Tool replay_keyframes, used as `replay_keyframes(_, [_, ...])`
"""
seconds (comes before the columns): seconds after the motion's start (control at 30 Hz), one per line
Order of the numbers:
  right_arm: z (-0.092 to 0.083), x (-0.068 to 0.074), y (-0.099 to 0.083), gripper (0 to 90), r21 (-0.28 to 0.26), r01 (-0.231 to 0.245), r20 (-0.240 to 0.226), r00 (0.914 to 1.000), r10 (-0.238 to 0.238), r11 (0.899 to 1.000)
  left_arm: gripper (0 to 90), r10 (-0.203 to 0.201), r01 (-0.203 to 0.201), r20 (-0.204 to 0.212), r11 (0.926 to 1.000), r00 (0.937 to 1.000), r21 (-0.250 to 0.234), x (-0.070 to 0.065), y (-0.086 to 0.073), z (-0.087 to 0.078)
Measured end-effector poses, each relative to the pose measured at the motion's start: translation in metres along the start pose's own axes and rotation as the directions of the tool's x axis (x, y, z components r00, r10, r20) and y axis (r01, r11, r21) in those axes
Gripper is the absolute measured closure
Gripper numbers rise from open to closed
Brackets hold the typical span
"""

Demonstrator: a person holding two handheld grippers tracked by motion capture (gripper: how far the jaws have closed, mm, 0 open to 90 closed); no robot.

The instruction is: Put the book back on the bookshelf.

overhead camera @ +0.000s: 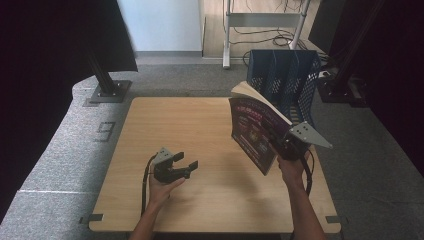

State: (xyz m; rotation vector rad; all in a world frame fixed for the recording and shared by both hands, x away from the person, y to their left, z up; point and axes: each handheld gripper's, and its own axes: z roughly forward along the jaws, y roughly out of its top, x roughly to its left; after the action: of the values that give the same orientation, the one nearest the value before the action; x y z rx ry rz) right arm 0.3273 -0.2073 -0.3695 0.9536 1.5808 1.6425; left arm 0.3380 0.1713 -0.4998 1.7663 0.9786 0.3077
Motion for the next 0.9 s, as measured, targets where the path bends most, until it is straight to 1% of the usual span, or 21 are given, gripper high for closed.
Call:
replay_keyframes(0.57, [0.000, -0.013, 0.008, 81.8, 0.000, 0.003, 0.048, 0.9989, -0.003, 1.000, 23.9, -0.003, 0.003, 0.000, 1.0000, 1.0000, -0.004, 0.001, 0.001, -0.002])
replay_keyframes(0.7, [-0.002, -0.019, 0.012, 81.8, -0.006, 0.004, 0.069, 0.9976, -0.003, 1.000, 23.9, -0.004, 0.004, -0.001, 1.0000, 1.0000, -0.006, 0.001, 0.001, -0.002])
replay_keyframes(0.9, [-0.004, -0.022, 0.016, 81.8, -0.012, 0.005, 0.088, 0.9961, -0.004, 1.000, 24.0, -0.004, 0.004, 0.002, 1.0000, 1.0000, -0.007, 0.001, 0.001, -0.002])
